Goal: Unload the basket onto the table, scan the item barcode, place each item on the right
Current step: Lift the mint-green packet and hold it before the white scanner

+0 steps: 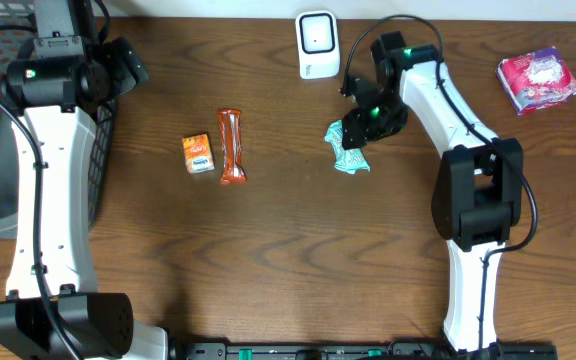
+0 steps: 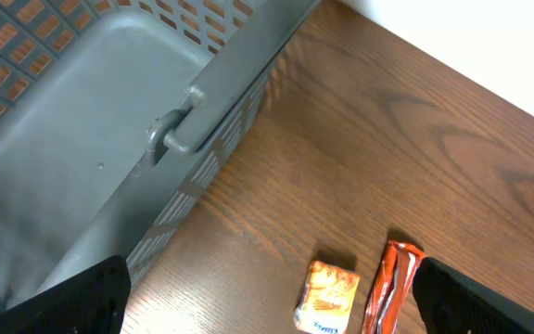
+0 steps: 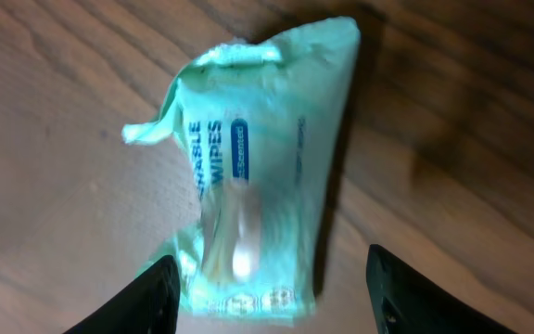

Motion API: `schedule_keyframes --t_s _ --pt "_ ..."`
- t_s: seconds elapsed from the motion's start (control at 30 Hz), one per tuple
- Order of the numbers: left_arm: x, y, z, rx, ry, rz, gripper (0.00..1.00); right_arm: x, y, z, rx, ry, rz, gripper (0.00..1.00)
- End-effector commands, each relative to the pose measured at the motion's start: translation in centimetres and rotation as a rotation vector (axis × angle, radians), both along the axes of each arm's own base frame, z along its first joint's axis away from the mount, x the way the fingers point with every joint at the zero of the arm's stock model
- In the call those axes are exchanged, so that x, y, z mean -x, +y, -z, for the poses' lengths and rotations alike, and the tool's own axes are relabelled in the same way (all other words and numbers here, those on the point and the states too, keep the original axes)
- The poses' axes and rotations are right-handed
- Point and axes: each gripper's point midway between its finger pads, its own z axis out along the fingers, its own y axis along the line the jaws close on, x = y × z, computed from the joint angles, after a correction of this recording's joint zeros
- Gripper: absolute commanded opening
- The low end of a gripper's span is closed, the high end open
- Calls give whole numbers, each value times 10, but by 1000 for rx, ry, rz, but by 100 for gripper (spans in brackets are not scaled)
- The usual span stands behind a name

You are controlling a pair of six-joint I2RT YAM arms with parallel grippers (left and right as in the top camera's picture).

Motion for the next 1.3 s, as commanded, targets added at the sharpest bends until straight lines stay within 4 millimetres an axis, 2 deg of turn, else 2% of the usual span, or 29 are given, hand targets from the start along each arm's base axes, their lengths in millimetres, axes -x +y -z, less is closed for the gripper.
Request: schedule_keyframes --t_s 0.0,0.1,0.17,0.3,0.4,0.5,0.57,0.73,0.8,1.07,1.2,1.23,1.27 --pt "4 9 -8 -12 -17 -35 98 9 15 2 -77 3 -25 59" --pt "4 9 -8 -12 -17 -35 98 12 19 11 -89 3 -32 59" --pt "4 9 -8 -12 -17 -35 98 13 20 17 -89 2 -35 56" --pt "4 9 -8 -12 -17 -35 98 15 24 20 -91 -1 -44 43" --pt "4 9 -8 -12 -17 -35 98 13 27 20 -92 -7 -39 38" --pt "4 9 -8 -12 -17 -35 98 12 30 20 -93 -13 -34 26" --pt "4 9 -8 -12 -17 -35 98 10 30 20 -85 -15 -12 24" --pt "4 9 -8 -12 -17 -35 98 2 31 15 -87 -20 48 6" --pt "4 9 -8 -12 -17 -35 98 -3 33 10 -92 -28 75 1" --pt "4 9 -8 -12 -17 -35 98 -28 40 -23 -114 -104 118 1" --pt "4 9 -8 -12 -17 -35 98 -59 40 -39 -92 -204 221 1" --pt "4 9 -8 -12 -17 -35 98 -75 42 -46 -100 -263 267 1" --pt "4 9 -8 -12 -17 -35 98 -81 43 -49 -106 -285 283 1"
